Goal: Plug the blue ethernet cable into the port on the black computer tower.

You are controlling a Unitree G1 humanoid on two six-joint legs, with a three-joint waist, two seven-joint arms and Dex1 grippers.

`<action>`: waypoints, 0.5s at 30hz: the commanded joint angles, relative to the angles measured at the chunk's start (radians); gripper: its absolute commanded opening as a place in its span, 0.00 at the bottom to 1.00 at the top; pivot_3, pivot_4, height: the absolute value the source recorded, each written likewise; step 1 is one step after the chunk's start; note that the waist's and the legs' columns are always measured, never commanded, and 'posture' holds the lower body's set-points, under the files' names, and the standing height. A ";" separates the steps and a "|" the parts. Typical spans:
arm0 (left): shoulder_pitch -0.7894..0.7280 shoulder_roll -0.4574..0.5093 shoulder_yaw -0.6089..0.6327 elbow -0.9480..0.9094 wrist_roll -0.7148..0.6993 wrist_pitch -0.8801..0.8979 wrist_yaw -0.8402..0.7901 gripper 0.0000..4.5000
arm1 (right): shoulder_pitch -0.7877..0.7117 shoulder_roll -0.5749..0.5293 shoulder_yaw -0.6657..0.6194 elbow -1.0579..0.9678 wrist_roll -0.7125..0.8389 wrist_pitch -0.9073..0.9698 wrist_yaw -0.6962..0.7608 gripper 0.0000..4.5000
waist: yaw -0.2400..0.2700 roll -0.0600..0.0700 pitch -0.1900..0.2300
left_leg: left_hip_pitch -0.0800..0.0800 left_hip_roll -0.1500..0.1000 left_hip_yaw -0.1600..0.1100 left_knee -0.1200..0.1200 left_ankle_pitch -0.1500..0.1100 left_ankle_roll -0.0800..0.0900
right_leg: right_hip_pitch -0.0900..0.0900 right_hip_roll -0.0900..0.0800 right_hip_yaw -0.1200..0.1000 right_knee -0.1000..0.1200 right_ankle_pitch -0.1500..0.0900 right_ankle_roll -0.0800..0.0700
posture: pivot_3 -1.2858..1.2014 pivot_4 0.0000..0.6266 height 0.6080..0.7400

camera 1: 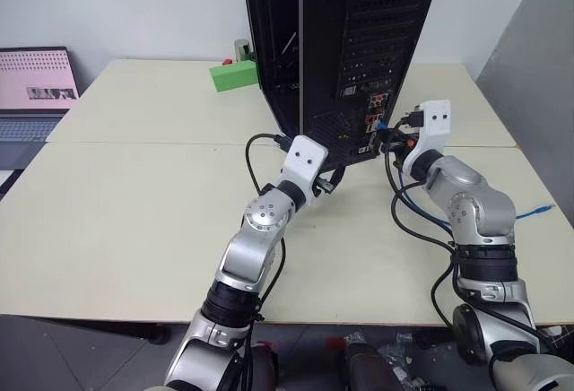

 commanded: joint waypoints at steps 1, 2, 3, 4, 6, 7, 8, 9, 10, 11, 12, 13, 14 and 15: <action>-0.026 -0.009 0.005 -0.029 -0.004 -0.012 0.009 0.85 | -0.033 0.003 -0.022 -0.038 0.020 0.005 -0.004 0.00 | 0.000 0.000 0.000 | 0.000 0.000 0.000 0.000 0.000 0.000 | 0.000 0.000 0.000 0.000 0.000 0.000 | 0.52 0.24 1.00; -0.026 -0.010 0.005 -0.029 -0.004 -0.012 0.008 0.85 | -0.035 0.005 -0.018 -0.035 0.018 0.004 -0.003 0.00 | 0.000 0.000 0.000 | 0.000 0.000 0.000 0.000 0.000 0.000 | 0.000 0.000 0.000 0.000 0.000 0.000 | 0.52 0.24 1.00; -0.025 -0.010 0.005 -0.028 -0.004 -0.012 0.008 0.85 | -0.036 0.007 -0.015 -0.034 0.016 0.003 -0.003 0.00 | 0.000 0.000 0.000 | 0.000 0.000 0.000 0.000 0.000 0.000 | 0.000 0.000 0.000 0.000 0.000 0.000 | 0.52 0.24 1.00; -0.024 -0.010 0.004 -0.029 -0.004 -0.012 0.008 0.85 | -0.041 0.012 -0.015 -0.026 0.014 -0.002 -0.006 0.00 | 0.000 0.000 0.000 | 0.000 0.000 0.000 0.000 0.000 0.000 | 0.000 0.000 0.000 0.000 0.000 0.000 | 0.52 0.24 1.00; -0.023 -0.010 0.002 -0.029 -0.003 -0.013 0.006 0.85 | -0.050 0.019 -0.014 -0.016 0.010 -0.007 -0.009 0.00 | -0.001 0.000 0.000 | 0.000 0.000 0.000 0.000 0.000 0.000 | 0.000 0.000 0.000 0.000 0.000 0.000 | 0.52 0.24 1.00; -0.023 -0.010 0.002 -0.029 -0.003 -0.013 0.006 0.85 | -0.052 0.021 -0.014 -0.014 0.009 -0.007 -0.009 0.00 | -0.001 0.000 0.000 | 0.000 0.000 0.000 0.000 0.000 0.000 | 0.000 0.000 0.000 0.000 0.000 0.000 | 0.52 0.24 1.00; -0.022 -0.011 0.001 -0.030 -0.003 -0.012 0.006 0.85 | -0.054 0.022 -0.013 -0.013 0.007 -0.008 -0.009 0.00 | -0.001 0.000 0.000 | 0.000 0.000 0.000 0.000 0.000 0.000 | 0.000 0.000 0.000 0.000 0.000 0.000 | 0.52 0.24 1.00; -0.022 -0.012 0.000 -0.031 -0.003 -0.011 0.006 0.85 | -0.056 0.024 -0.014 -0.010 0.007 -0.009 -0.010 0.00 | 0.000 0.000 0.000 | 0.000 0.000 0.000 0.000 0.000 0.000 | 0.000 0.000 0.000 0.000 0.000 0.000 | 0.52 0.24 1.00; -0.022 -0.012 0.000 -0.031 -0.002 -0.011 0.007 0.85 | -0.059 0.026 -0.015 -0.008 0.007 -0.010 -0.010 0.00 | 0.000 0.000 0.000 | 0.000 0.000 0.000 0.000 0.000 0.000 | 0.000 0.000 0.000 0.000 0.000 0.000 | 0.52 0.24 1.00; -0.022 -0.012 0.000 -0.031 -0.002 -0.011 0.007 0.85 | -0.061 0.028 -0.015 -0.006 0.007 -0.010 -0.011 0.00 | 0.001 0.000 0.000 | 0.000 0.000 0.000 0.000 0.000 0.000 | 0.000 0.000 0.000 0.000 0.000 0.000 | 0.52 0.24 1.00; -0.022 -0.012 0.001 -0.031 -0.003 -0.011 0.006 0.85 | -0.064 0.028 -0.014 -0.004 0.006 -0.012 -0.011 0.00 | 0.001 0.000 0.000 | 0.000 0.000 0.000 0.000 0.000 0.000 | 0.000 0.000 0.000 0.000 0.000 0.000 | 0.52 0.24 1.00; -0.022 -0.012 0.001 -0.031 -0.003 -0.011 0.006 0.85 | -0.066 0.028 -0.014 -0.002 0.005 -0.013 -0.011 0.00 | 0.001 0.000 0.000 | 0.000 0.000 0.000 0.000 0.000 0.000 | 0.000 0.000 0.000 0.000 0.000 0.000 | 0.52 0.24 1.00; -0.022 -0.011 0.002 -0.031 -0.003 -0.011 0.005 0.85 | -0.067 0.028 -0.012 0.001 0.003 -0.015 -0.011 0.00 | 0.001 0.000 0.000 | 0.000 0.000 0.000 0.000 0.000 0.000 | 0.000 0.000 0.000 0.000 0.000 0.000 | 0.52 0.24 1.00; -0.022 -0.011 0.002 -0.030 -0.004 -0.012 0.005 0.85 | -0.068 0.026 -0.009 0.005 -0.001 -0.017 -0.010 0.00 | 0.000 0.000 0.000 | 0.000 0.000 0.000 0.000 0.000 0.000 | 0.000 0.000 0.000 0.000 0.000 0.000 | 0.52 0.24 1.00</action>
